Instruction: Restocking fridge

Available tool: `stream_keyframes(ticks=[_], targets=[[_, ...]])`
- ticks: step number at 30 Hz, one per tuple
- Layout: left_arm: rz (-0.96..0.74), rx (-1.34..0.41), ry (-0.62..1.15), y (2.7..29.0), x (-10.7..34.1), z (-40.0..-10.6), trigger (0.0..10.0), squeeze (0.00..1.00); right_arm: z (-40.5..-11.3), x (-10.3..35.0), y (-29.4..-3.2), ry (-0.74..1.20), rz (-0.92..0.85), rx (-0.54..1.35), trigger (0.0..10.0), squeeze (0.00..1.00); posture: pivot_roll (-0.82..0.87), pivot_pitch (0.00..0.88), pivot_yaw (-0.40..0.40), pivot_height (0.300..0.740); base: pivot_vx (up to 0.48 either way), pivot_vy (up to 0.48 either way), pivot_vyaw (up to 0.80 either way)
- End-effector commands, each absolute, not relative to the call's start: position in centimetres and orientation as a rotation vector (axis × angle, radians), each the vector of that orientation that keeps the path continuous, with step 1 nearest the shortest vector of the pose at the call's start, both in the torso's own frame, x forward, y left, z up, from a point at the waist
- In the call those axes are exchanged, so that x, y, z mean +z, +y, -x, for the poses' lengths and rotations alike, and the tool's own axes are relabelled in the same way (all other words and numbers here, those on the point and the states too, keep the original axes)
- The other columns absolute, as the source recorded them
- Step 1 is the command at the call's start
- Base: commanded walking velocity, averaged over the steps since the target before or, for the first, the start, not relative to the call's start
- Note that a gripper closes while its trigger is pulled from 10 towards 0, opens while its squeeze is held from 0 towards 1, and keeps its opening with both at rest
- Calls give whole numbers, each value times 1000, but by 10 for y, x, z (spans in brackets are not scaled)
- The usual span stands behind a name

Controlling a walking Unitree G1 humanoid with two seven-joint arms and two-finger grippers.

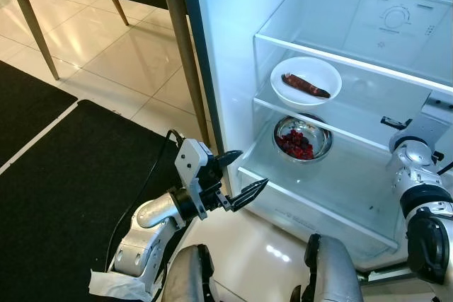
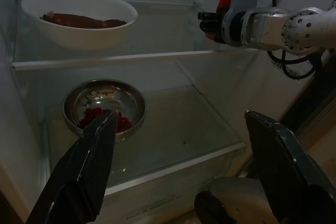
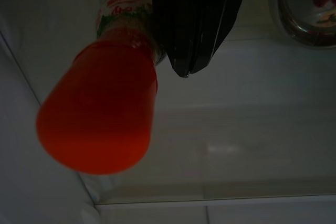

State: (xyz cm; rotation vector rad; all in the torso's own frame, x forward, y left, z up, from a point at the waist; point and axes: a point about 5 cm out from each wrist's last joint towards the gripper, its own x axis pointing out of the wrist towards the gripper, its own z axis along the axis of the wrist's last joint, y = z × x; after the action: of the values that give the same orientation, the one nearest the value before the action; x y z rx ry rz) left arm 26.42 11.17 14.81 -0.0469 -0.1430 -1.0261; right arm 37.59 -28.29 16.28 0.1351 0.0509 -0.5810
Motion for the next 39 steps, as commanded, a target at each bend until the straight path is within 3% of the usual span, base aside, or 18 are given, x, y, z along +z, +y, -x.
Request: stream_keyframes(ticks=[1, 4, 10, 16, 19, 21, 22, 24, 25, 26, 27, 30, 37, 39], targets=[[31, -1043, -130, 113, 148, -262, 10000, 0, -370, 152, -289, 84, -138, -604, 10000, 0, 34, 262, 66, 536, 0, 0, 0], [34, -1045, -134, 111, 149, -263, 10000, 0, -378, 155, -270, 38, -188, -409, 10000, 0, 28, 258, 62, 536, 0, 0, 0], [41, -1041, -141, 110, 150, -264, 10000, 0, -379, 150, -254, 11, -195, -214, 10000, 0, 18, 256, 58, 536, 0, 0, 0], [48, -1040, -148, 109, 151, -265, 10000, 0, -373, 141, -249, -12, -227, -67, 10000, 0, 8, 254, 57, 536, 0, 0, 0], [54, -1044, -155, 108, 152, -266, 10000, 0, -359, 123, -245, -1, -260, 145, 10000, 0, -3, 244, 56, 536, 0, 0, 0], [54, -1044, -155, 108, 152, -266, 10000, 0, -359, 123, -245, -1, -260, 145, 10000, 0, -3, 244, 56, 536, 0, 0, 0], [55, -1046, -159, 107, 153, -267, 10000, 0, -348, 111, -240, 26, -257, 279, 10000, 0, -7, 241, 55, 536, 0, 0, 0], [55, -1046, -159, 107, 153, -267, 10000, 0, -348, 111, -240, 26, -257, 279, 10000, 0, -7, 241, 55, 536, 0, 0, 0], [56, -1048, -163, 106, 154, -268, 10000, 0, -330, 94, -234, 79, -249, 452, 10000, 0, -16, 237, 55, 536, 0, 0, 0], [56, -1048, -163, 106, 154, -268, 10000, 0, -330, 94, -234, 79, -249, 452, 10000, 0, -16, 237, 55, 536, 0, 0, 0], [57, -1051, -169, 106, 154, -270, 10000, 0, -301, 73, -224, 163, -267, 699, 10000, 0, -25, 232, 55, 536, 0, 0, 0], [59, -1054, -172, 104, 154, -271, 10000, 0, -282, 57, -216, 251, -263, 834, 10000, 0, -29, 227, 55, 536, 0, 0, 0], [60, -1058, -177, 102, 155, -272, 10000, 0, -262, 30, -207, 418, -212, 939, 10000, 0, -33, 217, 56, 536, 0, 0, 0], [61, -1062, -178, 101, 155, -274, 10000, 0, -249, 10, -199, 555, -111, 960, 10000, 0, -38, 209, 54, 536, 0, 0, 0]])
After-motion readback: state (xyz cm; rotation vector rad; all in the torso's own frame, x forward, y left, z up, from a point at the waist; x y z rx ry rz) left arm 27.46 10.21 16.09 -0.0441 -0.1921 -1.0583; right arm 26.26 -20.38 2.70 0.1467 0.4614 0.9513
